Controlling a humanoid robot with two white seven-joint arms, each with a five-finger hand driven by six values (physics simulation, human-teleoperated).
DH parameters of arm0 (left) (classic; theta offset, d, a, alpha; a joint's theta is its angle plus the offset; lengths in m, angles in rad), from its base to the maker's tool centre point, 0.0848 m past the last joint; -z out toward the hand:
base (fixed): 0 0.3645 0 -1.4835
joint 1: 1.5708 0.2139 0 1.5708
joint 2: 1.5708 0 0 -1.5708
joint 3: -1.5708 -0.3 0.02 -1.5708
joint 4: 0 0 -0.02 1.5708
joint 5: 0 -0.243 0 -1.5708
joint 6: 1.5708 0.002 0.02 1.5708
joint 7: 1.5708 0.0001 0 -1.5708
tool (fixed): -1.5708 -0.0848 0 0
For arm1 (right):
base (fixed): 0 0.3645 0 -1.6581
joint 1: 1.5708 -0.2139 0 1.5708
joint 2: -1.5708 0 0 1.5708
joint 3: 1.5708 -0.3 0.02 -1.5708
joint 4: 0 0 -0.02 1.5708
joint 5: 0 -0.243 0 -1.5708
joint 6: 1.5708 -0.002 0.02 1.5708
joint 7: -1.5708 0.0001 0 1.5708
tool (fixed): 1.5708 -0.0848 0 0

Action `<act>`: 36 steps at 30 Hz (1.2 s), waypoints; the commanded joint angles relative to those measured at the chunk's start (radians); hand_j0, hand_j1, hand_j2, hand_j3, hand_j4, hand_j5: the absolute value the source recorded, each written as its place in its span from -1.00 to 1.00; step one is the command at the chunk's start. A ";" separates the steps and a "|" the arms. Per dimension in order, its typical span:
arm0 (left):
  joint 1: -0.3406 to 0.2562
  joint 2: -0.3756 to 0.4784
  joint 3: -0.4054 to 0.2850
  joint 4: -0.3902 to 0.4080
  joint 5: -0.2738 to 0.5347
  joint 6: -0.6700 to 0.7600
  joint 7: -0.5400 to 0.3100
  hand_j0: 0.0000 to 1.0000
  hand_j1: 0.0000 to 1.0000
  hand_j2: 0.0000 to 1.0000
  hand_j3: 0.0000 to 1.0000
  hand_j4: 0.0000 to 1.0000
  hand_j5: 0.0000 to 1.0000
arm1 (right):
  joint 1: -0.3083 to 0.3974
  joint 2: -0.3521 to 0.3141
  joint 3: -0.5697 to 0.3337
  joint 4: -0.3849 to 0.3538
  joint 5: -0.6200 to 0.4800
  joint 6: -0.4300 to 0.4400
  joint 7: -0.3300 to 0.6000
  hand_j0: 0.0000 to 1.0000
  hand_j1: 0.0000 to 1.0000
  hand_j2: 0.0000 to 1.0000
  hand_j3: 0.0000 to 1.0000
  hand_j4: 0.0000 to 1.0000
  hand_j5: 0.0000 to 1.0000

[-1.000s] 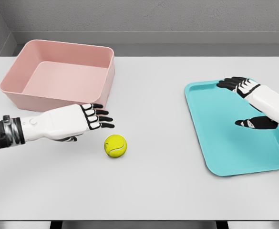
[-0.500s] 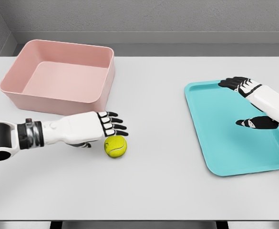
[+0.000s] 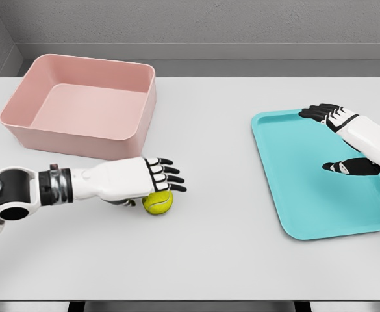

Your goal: Put the tennis from the blue tray into the pink basket with both arms

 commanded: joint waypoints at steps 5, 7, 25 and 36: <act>0.000 -0.010 -0.010 0.006 0.005 0.001 -0.002 1.00 1.00 1.00 1.00 1.00 1.00 | 0.002 -0.001 -0.006 -0.002 -0.008 0.003 -0.001 1.00 1.00 1.00 1.00 1.00 1.00; -0.002 -0.013 -0.017 0.009 0.005 0.001 -0.002 1.00 1.00 1.00 1.00 1.00 1.00 | 0.002 -0.001 -0.006 0.000 -0.008 0.003 -0.001 1.00 1.00 1.00 1.00 1.00 1.00; 0.005 -0.015 -0.025 0.011 0.008 0.001 -0.094 0.04 0.04 0.04 0.04 0.04 0.04 | 0.002 -0.001 -0.008 0.000 -0.008 0.003 -0.001 1.00 1.00 1.00 1.00 1.00 1.00; -0.020 -0.005 -0.022 -0.003 0.020 0.001 -0.094 0.06 0.06 0.06 0.06 0.06 0.06 | 0.002 -0.001 -0.006 -0.002 -0.008 0.003 -0.001 1.00 1.00 1.00 1.00 1.00 1.00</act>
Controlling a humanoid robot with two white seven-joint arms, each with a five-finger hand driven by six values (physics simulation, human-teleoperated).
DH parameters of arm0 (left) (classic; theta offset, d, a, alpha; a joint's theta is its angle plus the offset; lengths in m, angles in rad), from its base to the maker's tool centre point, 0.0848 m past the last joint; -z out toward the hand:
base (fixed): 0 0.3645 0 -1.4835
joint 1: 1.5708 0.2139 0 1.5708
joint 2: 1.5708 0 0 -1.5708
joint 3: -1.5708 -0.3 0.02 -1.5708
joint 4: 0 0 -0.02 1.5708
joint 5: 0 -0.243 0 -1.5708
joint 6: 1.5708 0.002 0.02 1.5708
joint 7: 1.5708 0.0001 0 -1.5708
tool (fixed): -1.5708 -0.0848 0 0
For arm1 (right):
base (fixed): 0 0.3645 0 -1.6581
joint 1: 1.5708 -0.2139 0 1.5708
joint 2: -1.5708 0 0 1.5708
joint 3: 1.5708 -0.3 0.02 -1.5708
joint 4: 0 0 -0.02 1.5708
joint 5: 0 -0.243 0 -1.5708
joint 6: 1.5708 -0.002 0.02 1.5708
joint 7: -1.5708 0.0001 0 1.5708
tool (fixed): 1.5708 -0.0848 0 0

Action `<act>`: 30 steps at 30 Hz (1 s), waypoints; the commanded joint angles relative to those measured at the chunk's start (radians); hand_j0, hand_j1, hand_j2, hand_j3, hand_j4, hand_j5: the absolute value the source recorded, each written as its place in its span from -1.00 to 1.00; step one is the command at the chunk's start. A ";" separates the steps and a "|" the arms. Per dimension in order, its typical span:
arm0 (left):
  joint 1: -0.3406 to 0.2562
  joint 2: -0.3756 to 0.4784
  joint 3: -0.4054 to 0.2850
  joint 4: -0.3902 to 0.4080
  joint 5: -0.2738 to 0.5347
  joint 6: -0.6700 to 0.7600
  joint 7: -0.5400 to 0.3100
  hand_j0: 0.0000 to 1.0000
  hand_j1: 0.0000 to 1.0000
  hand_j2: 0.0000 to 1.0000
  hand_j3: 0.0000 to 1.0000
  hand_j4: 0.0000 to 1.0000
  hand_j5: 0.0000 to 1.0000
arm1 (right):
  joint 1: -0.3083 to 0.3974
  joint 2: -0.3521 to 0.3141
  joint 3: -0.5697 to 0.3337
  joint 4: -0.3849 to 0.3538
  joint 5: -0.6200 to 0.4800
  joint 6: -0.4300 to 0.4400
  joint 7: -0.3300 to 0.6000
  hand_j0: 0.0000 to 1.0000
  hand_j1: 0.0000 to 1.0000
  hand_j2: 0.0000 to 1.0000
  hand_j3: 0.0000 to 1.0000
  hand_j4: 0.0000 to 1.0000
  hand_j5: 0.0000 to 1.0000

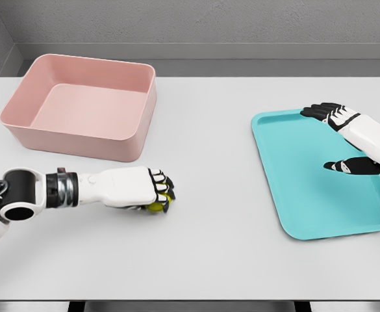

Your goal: Put the tennis from the blue tray into the pink basket with both arms

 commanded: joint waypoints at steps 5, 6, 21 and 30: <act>-0.018 0.011 0.002 -0.006 0.018 0.002 0.000 0.08 0.08 0.08 0.08 0.08 0.08 | 0.000 -0.001 0.000 -0.001 -0.008 0.003 -0.001 1.00 1.00 1.00 1.00 1.00 1.00; -0.021 0.013 0.002 -0.008 0.021 0.002 0.000 0.08 0.08 0.08 0.08 0.08 0.08 | 0.000 -0.001 0.000 -0.001 -0.008 0.003 -0.001 1.00 1.00 1.00 1.00 1.00 1.00; -0.115 0.042 0.012 -0.006 0.078 0.002 0.000 0.08 0.08 0.08 0.08 0.08 0.08 | 0.000 -0.001 -0.002 0.001 -0.008 0.003 -0.001 1.00 1.00 1.00 1.00 1.00 1.00; -0.147 0.056 0.069 0.017 0.099 0.002 0.000 0.08 0.08 0.08 0.08 0.08 0.08 | 0.002 -0.001 -0.002 0.001 -0.008 0.003 -0.001 1.00 1.00 1.00 1.00 1.00 1.00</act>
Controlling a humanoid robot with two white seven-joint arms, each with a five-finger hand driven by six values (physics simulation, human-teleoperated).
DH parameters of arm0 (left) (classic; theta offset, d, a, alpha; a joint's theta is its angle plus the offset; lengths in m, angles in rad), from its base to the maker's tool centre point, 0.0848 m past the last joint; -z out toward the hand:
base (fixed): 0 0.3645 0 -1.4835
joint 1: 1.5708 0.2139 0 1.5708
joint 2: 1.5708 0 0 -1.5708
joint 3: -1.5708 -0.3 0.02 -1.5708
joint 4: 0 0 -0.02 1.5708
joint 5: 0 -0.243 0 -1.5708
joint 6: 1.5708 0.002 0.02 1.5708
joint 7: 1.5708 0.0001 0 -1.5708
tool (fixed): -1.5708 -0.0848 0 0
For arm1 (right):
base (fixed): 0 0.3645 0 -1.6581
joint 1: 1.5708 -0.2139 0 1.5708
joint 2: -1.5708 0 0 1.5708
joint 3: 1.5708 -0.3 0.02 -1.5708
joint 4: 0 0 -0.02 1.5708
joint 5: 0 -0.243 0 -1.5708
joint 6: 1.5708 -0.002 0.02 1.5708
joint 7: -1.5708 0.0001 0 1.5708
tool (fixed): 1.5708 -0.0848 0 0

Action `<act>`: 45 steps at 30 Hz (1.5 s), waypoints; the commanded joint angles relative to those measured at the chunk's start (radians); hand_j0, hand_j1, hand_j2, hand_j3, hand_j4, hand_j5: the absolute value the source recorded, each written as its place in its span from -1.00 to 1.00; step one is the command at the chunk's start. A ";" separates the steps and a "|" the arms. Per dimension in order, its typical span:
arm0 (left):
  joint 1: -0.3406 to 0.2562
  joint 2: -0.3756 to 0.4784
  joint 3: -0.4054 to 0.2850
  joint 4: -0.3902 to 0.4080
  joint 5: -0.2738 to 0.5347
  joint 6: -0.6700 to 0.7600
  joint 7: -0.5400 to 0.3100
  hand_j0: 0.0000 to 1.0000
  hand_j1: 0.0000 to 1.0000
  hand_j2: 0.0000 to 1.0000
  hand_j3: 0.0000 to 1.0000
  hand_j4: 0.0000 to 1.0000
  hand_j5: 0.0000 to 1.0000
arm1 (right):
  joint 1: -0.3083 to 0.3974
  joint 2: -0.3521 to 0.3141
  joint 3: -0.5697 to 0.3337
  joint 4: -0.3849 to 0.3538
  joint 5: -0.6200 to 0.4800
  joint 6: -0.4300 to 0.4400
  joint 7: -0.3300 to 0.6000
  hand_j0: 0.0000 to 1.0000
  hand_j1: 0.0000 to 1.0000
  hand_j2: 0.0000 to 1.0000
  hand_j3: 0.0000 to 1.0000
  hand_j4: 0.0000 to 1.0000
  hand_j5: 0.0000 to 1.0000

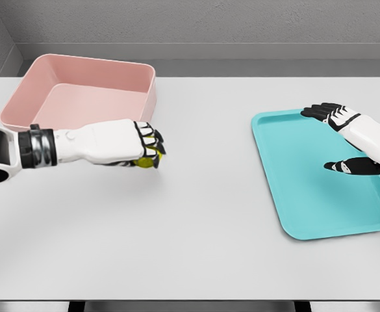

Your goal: Put the tennis from the blue tray into the pink basket with both arms

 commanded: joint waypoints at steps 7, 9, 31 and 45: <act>-0.006 0.013 0.072 0.055 0.019 0.002 0.001 0.08 0.08 0.08 0.08 0.08 0.08 | 0.000 -0.001 0.000 0.000 -0.008 0.003 -0.001 1.00 1.00 1.00 1.00 1.00 1.00; -0.008 0.013 0.086 0.070 0.027 0.002 0.001 0.08 0.08 0.08 0.08 0.08 0.08 | 0.000 -0.001 0.000 0.000 -0.008 0.003 -0.001 1.00 1.00 1.00 1.00 1.00 1.00; -0.055 0.019 0.207 0.354 0.068 0.002 0.002 0.19 0.19 0.19 0.19 0.19 0.19 | 0.002 -0.001 -0.009 0.001 -0.008 0.003 -0.001 1.00 1.00 1.00 1.00 1.00 1.00; -0.055 0.058 0.211 0.353 0.160 0.002 0.008 1.00 1.00 1.00 1.00 1.00 1.00 | 0.003 -0.001 -0.014 0.012 -0.008 0.003 -0.001 1.00 1.00 1.00 1.00 1.00 1.00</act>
